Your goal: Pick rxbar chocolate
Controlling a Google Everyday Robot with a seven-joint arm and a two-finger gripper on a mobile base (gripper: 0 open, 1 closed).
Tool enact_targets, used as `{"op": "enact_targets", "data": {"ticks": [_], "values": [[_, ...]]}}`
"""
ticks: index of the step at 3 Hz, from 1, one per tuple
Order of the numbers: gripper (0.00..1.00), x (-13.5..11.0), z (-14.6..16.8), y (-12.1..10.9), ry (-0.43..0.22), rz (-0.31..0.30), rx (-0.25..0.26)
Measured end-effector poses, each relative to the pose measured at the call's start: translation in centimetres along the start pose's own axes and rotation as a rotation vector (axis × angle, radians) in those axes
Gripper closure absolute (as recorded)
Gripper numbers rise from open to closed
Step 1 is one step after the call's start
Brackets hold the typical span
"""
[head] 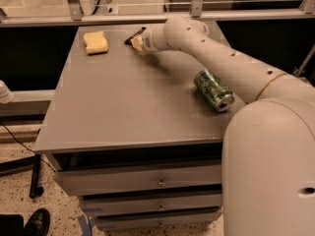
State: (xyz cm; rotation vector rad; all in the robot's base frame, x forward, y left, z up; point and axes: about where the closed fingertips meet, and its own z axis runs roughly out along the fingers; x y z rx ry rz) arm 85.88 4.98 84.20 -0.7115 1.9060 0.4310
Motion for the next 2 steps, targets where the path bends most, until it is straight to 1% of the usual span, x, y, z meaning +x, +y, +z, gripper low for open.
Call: {"op": "enact_targets", "data": {"ticks": [1,2], "values": [[0.9,-0.7,-0.3,0.0,-0.016,-0.012,-0.002],[1.0,-2.2,-1.2,0.0,-0.047,-0.033,0.0]]}}
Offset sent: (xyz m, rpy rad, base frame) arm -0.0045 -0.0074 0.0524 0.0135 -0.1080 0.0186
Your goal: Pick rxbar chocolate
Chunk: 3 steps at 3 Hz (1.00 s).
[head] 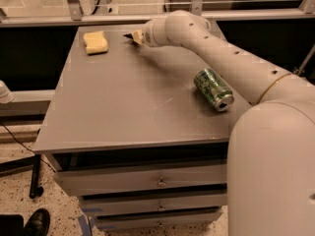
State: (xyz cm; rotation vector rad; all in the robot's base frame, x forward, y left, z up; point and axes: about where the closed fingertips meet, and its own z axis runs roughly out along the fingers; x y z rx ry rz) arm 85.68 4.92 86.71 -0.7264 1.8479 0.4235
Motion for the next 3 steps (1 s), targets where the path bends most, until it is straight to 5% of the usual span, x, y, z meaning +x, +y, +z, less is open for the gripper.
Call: {"op": "enact_targets", "data": {"ticks": [1,3], "values": [[1.0,-2.9,-2.8,0.1,-0.049,-0.049,0.001],[1.0,-8.8,-13.1,-2.5,-0.108,-0.216,0.131]]}}
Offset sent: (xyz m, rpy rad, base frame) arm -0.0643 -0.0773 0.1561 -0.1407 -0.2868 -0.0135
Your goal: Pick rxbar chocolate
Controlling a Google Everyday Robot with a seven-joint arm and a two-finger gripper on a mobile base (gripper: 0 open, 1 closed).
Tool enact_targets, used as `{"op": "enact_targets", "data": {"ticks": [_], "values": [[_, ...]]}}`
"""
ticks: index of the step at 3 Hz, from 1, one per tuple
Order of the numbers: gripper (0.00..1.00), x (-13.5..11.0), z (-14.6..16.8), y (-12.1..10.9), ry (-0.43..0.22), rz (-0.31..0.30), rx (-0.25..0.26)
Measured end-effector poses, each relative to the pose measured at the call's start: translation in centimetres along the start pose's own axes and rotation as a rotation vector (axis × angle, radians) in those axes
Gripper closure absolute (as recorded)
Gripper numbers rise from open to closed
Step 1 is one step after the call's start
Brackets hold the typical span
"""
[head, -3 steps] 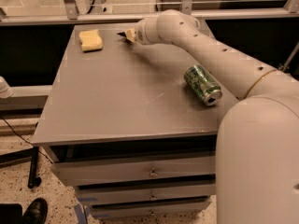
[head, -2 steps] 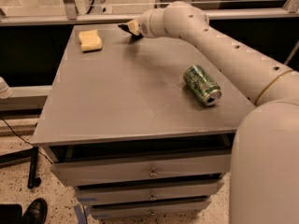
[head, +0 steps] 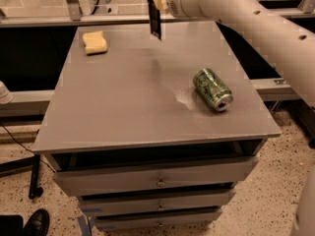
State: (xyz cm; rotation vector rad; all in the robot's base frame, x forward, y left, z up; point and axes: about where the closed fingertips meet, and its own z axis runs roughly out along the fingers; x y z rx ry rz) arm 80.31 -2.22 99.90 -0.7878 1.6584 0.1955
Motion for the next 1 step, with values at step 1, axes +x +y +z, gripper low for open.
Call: {"op": "enact_targets", "data": {"ticks": [1], "values": [[1.0,-0.71,-0.58,-0.17,-0.007,-0.008,0.007]]}}
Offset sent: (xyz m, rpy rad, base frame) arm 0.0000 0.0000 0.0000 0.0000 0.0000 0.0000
